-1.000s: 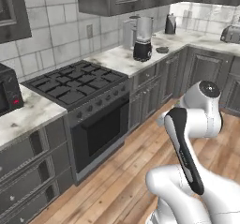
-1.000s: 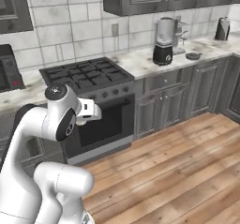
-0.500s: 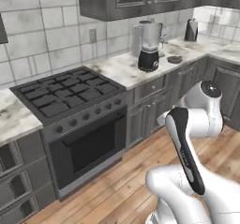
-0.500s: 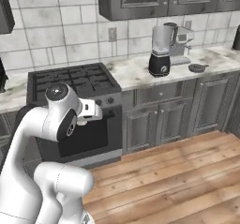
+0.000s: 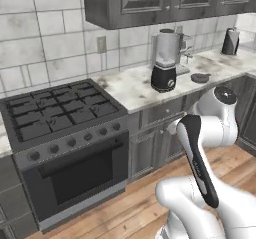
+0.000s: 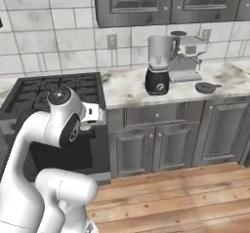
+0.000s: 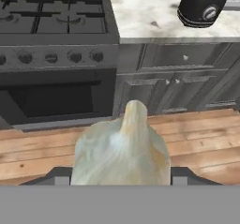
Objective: Grab the lemon wedge and garlic from the fridge, place them in the blender, close the lid, and turn on the blender to create a marinade.
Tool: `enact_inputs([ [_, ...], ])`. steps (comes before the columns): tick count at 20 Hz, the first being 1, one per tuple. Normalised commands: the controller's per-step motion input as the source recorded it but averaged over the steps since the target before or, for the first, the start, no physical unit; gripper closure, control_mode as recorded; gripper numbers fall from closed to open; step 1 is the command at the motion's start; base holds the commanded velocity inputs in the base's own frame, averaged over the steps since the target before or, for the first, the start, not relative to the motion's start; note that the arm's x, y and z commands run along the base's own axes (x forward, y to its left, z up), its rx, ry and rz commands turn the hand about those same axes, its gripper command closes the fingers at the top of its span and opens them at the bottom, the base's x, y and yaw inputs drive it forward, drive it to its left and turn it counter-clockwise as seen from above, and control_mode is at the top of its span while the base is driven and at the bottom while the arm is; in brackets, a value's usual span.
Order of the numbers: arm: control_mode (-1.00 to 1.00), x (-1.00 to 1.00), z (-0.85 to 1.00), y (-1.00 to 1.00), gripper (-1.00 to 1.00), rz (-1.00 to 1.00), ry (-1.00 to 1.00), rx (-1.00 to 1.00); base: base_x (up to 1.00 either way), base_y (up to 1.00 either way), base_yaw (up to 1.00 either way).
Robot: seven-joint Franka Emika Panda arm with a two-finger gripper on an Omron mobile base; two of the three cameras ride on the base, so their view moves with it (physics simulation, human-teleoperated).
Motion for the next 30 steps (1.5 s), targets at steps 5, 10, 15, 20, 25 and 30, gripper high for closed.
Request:
enact_inputs([
  [5,1.0,0.0,0.0,0.0,1.0,0.0,0.0,0.0,0.93,-1.0,0.34],
  [10,1.0,0.0,0.0,0.0,1.0,0.0,0.0,0.0,0.69,-1.0,0.31],
  [15,1.0,0.0,0.0,0.0,1.0,0.0,0.0,0.0,0.62,-1.0,0.3],
  [20,1.0,0.0,0.0,0.0,1.0,0.0,0.0,0.0,0.61,-0.93,0.31],
  [25,1.0,0.0,0.0,0.0,1.0,0.0,0.0,0.0,0.56,-0.76,0.32],
  [30,1.0,0.0,0.0,0.0,1.0,0.0,0.0,0.0,0.42,-0.36,0.32],
])
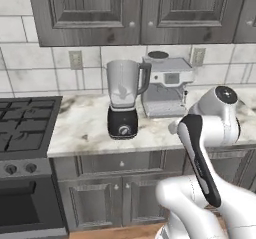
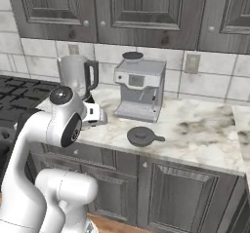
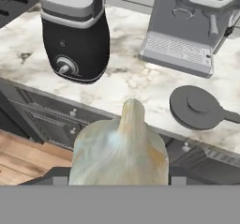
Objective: Grab the lemon wedge and garlic from the fridge, place them in the blender, close the lid, and turn on the blender to create a marinade.
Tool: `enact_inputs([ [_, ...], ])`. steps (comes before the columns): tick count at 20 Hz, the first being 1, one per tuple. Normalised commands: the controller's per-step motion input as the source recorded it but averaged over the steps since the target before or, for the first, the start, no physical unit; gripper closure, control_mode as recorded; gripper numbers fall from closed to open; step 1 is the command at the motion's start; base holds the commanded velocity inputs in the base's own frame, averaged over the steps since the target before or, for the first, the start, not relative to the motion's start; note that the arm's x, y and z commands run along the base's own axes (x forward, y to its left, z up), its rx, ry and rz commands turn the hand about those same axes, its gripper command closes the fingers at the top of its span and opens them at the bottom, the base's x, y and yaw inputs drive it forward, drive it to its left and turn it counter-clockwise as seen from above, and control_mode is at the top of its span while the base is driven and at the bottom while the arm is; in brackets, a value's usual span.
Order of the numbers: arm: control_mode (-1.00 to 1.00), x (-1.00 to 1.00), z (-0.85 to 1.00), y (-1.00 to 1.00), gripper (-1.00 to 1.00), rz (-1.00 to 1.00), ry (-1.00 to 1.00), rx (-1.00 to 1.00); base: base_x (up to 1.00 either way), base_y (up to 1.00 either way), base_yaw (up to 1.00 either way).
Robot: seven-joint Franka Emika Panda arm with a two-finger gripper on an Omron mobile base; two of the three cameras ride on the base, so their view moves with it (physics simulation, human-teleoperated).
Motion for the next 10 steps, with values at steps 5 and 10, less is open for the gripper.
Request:
enact_inputs([
  [5,1.0,0.0,0.0,0.0,1.0,0.0,0.0,0.0,0.37,-0.11,0.28],
  [10,1.0,0.0,0.0,0.0,1.0,0.0,0.0,0.0,0.36,-0.28,0.25],
])
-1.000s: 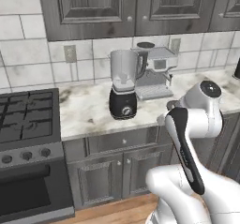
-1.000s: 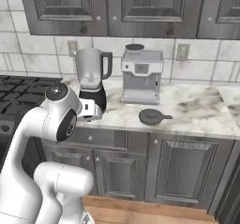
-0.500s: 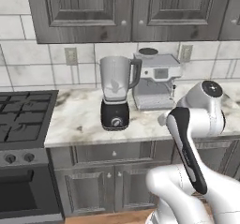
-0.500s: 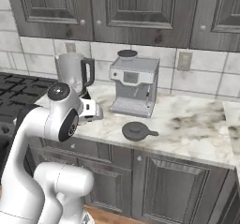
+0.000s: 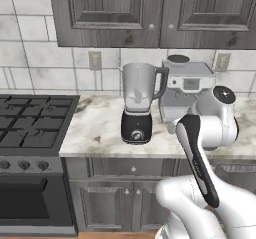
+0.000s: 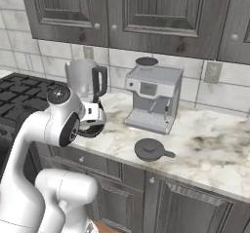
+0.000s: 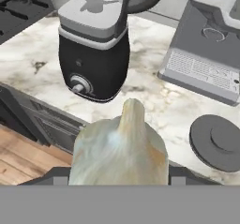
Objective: Grab the lemon wedge and garlic from the fridge, place them in the blender, close the lid, and turn on the blender to create a marinade.
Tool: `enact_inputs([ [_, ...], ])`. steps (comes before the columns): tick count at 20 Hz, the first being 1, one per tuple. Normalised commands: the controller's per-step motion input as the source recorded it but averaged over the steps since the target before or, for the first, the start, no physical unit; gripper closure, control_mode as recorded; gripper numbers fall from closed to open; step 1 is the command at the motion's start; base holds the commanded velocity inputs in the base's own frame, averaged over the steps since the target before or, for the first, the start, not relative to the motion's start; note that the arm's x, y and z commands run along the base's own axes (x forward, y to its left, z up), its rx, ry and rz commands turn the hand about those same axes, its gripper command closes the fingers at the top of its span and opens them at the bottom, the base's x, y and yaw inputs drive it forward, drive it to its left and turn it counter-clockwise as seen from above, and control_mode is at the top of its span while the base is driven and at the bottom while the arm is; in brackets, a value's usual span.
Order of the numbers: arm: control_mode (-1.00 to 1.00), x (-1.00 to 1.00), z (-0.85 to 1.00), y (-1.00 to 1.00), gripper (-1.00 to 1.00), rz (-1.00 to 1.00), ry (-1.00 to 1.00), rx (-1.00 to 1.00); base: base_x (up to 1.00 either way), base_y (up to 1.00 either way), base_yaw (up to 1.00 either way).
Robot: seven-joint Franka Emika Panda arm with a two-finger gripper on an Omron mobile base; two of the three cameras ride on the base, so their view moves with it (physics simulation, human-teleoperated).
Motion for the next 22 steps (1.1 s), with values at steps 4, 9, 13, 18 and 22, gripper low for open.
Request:
enact_inputs([
  [4,1.0,0.0,0.0,0.0,1.0,0.0,0.0,0.0,0.44,-0.2,0.2],
  [9,1.0,0.0,0.0,0.0,1.0,0.0,0.0,0.0,0.42,-0.25,0.18],
  [13,1.0,0.0,0.0,0.0,1.0,0.0,0.0,0.0,0.06,-0.45,0.13],
  [18,-1.0,0.0,0.0,-0.48,1.0,0.08,0.0,0.05,0.0,0.0,0.0],
  [22,-1.0,0.11,0.0,-0.01,1.0,0.0,0.0,0.0,0.0,0.0,0.0],
])
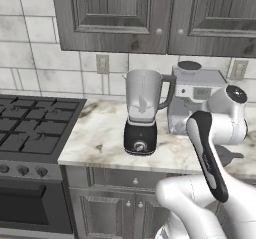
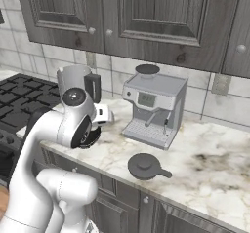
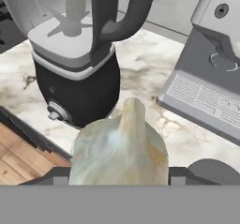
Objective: Grab the lemon wedge and garlic from the fridge, place them in the blender, close the lid, and turn on the blender to create a marinade.
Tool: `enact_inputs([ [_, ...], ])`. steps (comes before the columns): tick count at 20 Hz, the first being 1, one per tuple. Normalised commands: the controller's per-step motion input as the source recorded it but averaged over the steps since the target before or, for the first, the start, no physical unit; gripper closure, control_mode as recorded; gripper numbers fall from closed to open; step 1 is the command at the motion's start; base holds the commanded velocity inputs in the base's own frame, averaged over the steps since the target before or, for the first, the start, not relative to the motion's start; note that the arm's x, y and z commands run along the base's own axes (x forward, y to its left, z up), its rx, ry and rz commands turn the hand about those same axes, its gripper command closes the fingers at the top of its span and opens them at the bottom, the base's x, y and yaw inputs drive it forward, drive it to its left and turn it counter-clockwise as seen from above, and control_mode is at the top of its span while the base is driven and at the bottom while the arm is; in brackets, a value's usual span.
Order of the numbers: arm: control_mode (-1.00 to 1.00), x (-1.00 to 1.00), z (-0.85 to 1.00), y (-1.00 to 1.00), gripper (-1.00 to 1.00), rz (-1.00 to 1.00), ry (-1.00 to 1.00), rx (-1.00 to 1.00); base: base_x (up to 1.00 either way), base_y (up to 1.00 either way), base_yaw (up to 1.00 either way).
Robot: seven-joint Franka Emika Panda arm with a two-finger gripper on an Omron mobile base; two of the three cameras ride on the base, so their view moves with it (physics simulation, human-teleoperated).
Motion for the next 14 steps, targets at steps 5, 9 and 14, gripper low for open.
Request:
enact_inputs([
  [5,-1.0,0.11,0.0,0.09,1.0,0.0,0.0,0.0,0.0,0.0,0.0],
  [9,-1.0,0.0,0.0,0.24,1.0,0.0,0.0,-0.01,0.0,0.0,0.0],
  [14,-1.0,0.0,0.19,0.06,1.0,0.0,-0.02,0.0,0.0,0.0,0.0],
])
